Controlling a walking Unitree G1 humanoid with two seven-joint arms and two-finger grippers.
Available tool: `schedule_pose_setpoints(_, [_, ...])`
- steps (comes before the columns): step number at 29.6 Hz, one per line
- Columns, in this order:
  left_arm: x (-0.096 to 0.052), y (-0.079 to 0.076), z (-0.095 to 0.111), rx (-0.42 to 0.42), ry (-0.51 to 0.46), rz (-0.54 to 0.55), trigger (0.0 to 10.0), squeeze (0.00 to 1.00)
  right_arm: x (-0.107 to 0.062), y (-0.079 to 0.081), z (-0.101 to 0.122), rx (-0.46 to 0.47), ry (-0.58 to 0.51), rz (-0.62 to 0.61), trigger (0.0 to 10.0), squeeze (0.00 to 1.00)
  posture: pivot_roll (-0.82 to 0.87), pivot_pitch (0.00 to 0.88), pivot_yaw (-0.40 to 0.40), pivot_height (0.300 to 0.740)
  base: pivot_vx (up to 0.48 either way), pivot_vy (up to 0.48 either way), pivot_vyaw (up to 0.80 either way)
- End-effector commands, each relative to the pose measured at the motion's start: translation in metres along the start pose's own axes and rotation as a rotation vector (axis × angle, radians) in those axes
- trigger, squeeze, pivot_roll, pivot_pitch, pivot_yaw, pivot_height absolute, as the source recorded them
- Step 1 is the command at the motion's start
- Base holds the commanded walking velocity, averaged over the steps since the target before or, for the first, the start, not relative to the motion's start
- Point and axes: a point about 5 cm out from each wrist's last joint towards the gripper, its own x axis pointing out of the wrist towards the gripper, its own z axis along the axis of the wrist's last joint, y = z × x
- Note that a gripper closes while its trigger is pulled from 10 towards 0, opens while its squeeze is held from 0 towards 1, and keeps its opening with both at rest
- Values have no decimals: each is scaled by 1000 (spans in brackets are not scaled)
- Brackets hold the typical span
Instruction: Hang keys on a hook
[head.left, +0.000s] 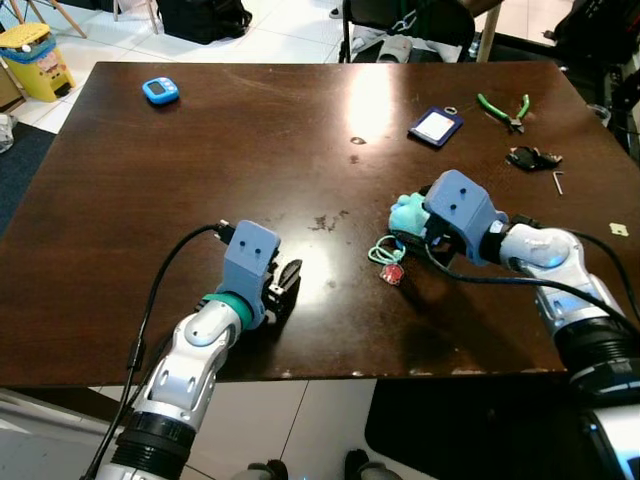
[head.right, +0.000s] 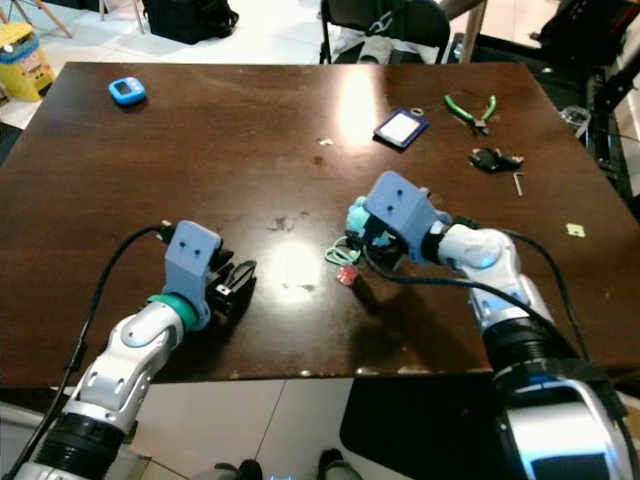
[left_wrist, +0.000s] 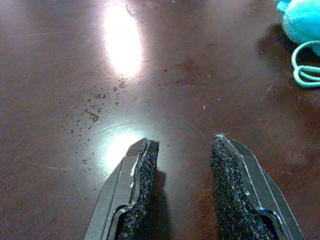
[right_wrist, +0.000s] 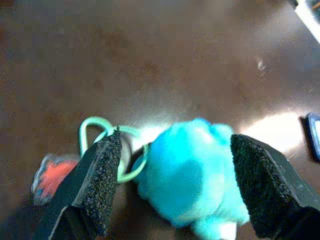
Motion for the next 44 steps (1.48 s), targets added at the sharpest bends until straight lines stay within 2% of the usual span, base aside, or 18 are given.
schedule_pose_setpoints(1, [-3,-2,-8,-1,31,-2,10000,0,-13,-4,-4,7,-2,13,10000,0,-100,183,90,740,0,0,0])
schedule_pose_setpoints(5, [-1,-3,-7,-2,32,-6,10000,0,-22,-12,-6,-1,10,-28,10000,0,-103,182,91,740,0,0,0])
schedule_pose_setpoints(10, [1,-5,-7,-3,31,-12,10000,0,-31,-23,-30,9,111,-194,10000,0,-105,180,96,740,0,0,0])
schedule_pose_setpoints(11, [1,-5,-7,-3,32,-15,10000,0,-34,-29,-37,81,128,-291,10000,0,-110,177,100,740,0,0,0])
schedule_pose_setpoints(12, [1,-5,-7,-3,32,-15,10000,0,-34,-29,-37,81,128,-291,10000,0,-110,177,100,740,0,0,0])
schedule_pose_setpoints(16, [2,-6,-7,-3,34,-18,10000,0,-33,-37,-42,251,98,-423,10000,0,-106,171,102,740,0,0,0])
schedule_pose_setpoints(17, [2,-6,-8,-3,35,-19,10000,0,-27,-40,-37,344,40,-485,10000,0,-106,167,101,740,0,0,0])
schedule_pose_setpoints(20, [3,-6,-8,-3,35,-19,10000,0,-23,-42,-34,399,1,-519,10000,0,-106,167,101,740,0,0,0])
schedule_pose_setpoints(23, [3,-6,-8,-3,35,-17,10000,0,-9,-48,-19,552,-118,-586,10000,0,-91,162,96,740,0,0,0])
schedule_pose_setpoints(26, [3,-6,-8,-3,35,-17,10000,0,-9,-48,-19,552,-118,-586,10000,0,-91,162,96,740,0,0,0])
schedule_pose_setpoints(27, [2,-6,-8,-3,35,-13,10000,0,1,-48,-8,651,-201,-563,10000,0,-84,160,90,740,0,0,0])
schedule_pose_setpoints(28, [1,-5,-9,-5,36,-5,10000,0,19,-37,7,793,-322,-399,10000,0,-80,162,85,740,0,0,0])
schedule_pose_setpoints(30, [1,-5,-9,-5,36,-5,10000,0,19,-37,7,793,-322,-399,10000,0,-80,162,85,740,0,0,0])
schedule_pose_setpoints(31, [0,-6,-9,-6,36,-4,10000,0,26,-28,10,827,-345,-311,10000,0,-78,167,86,740,0,0,0])
schedule_pose_setpoints(33, [0,-6,-9,-6,36,-4,10000,0,26,-28,10,827,-345,-311,10000,0,-78,167,86,740,0,0,0])
schedule_pose_setpoints(35, [0,-7,-8,-7,35,-7,10000,0,44,2,9,816,-310,-171,10000,0,-74,175,91,740,0,0,0])
schedule_pose_setpoints(39, [1,-7,-8,-7,35,-11,10000,0,56,22,2,788,-221,-135,10000,0,-72,180,93,740,0,0,0])
schedule_pose_setpoints(44, [0,-8,-7,-8,35,-11,10000,0,56,24,-6,752,-148,-166,10000,0,-67,186,87,740,0,0,0])
